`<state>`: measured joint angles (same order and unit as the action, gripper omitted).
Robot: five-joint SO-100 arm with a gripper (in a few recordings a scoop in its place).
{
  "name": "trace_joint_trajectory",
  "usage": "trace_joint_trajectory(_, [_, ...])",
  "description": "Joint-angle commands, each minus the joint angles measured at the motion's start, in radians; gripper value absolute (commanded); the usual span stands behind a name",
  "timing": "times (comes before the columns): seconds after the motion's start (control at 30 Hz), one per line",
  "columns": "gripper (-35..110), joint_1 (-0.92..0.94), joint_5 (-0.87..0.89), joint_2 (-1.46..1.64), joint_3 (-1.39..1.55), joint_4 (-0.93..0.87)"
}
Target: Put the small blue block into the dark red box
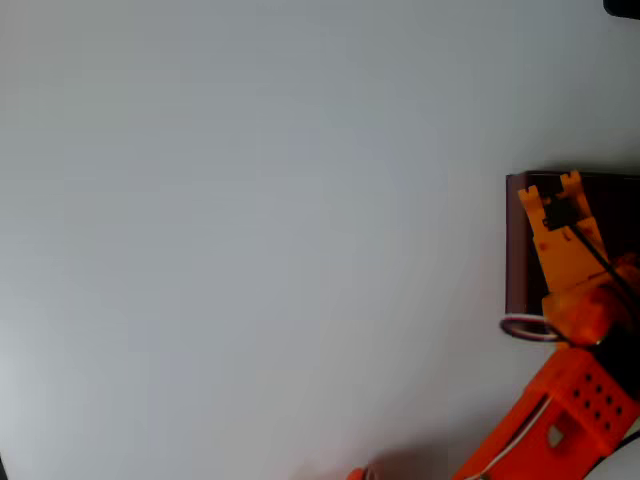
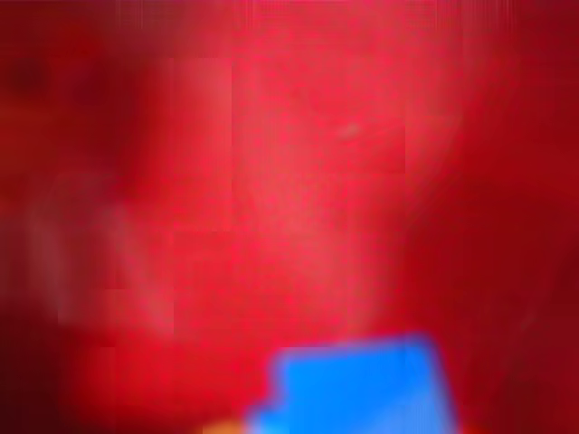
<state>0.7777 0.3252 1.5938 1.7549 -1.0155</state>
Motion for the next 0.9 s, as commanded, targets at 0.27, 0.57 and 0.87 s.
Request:
trace_joint_trajectory(0.27, [23,0.031,0.014,-0.150,-0.209,-0.104])
trace_joint_trajectory(0.57, [22,-0.060,-0.035,0.195,-0.017,-0.216])
trace_joint_trajectory(0.87, [7,-0.295,0.063,0.765,0.411,-0.265])
